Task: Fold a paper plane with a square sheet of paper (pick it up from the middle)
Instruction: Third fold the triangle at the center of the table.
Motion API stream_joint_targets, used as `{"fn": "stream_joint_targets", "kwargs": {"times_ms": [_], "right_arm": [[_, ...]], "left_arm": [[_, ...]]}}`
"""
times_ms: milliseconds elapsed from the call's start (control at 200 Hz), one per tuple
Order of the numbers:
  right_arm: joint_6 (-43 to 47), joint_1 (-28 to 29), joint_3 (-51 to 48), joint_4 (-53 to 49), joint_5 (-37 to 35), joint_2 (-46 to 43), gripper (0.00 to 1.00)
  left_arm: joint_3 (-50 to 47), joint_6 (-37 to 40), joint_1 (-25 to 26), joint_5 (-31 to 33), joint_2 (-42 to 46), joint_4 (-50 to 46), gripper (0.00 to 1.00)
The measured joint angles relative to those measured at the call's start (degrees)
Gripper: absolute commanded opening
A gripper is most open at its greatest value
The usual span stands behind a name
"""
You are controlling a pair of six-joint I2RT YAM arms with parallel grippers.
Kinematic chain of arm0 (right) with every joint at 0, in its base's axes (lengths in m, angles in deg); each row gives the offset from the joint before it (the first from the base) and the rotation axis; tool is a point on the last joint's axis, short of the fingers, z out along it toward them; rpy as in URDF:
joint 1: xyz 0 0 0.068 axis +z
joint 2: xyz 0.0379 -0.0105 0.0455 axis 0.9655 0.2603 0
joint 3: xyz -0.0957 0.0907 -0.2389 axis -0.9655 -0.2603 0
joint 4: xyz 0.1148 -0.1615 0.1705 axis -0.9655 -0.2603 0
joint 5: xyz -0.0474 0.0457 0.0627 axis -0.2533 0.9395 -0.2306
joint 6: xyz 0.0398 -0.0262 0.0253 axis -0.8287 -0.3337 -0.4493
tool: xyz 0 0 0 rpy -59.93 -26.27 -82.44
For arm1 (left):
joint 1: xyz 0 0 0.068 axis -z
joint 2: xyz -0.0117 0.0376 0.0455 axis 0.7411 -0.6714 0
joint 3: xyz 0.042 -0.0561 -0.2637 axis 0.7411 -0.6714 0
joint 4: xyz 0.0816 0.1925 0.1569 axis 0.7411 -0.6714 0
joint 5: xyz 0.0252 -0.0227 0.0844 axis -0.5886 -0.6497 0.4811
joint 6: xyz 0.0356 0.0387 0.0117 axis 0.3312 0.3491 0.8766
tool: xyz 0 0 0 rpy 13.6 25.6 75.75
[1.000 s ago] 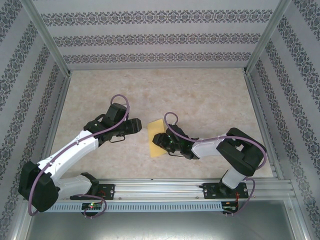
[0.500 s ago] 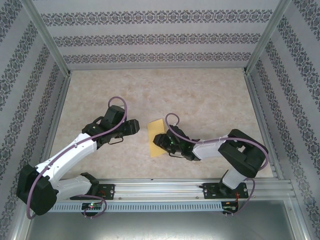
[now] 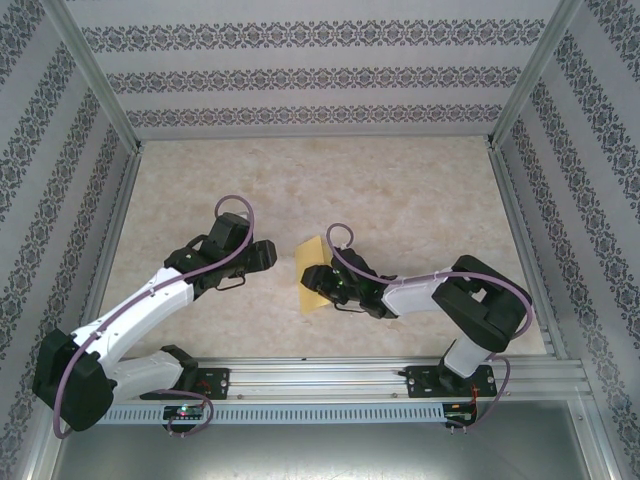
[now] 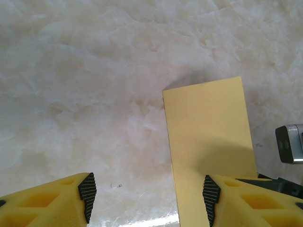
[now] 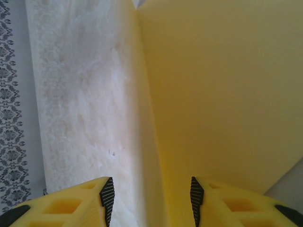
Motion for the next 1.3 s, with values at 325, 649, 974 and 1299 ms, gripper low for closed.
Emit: {"fn": "stream_joint_targets", "kwargs": {"times_ms": [325, 649, 974, 1299], "right_arm": [[3.08, -2.34, 0.2, -3.19, 2.62, -1.05, 0.5], [6.58, -6.23, 0.2, -5.68, 7.67, -4.04, 0.51], [9.25, -10.19, 2.93, -8.79, 13.9, -3.13, 0.5], [13.11, -14.25, 7.06, -13.46, 17.68, 1.79, 0.43]], "left_arm": [[-4.22, 0.24, 0.0, -0.94, 4.85, 0.35, 0.68], [-5.33, 0.63, 0.07, -6.95, 4.9, 2.03, 0.69], [-6.43, 0.85, 0.9, -9.75, 4.92, 2.14, 0.68], [-3.63, 4.13, 14.36, -6.21, -2.6, 2.6, 0.65]]}}
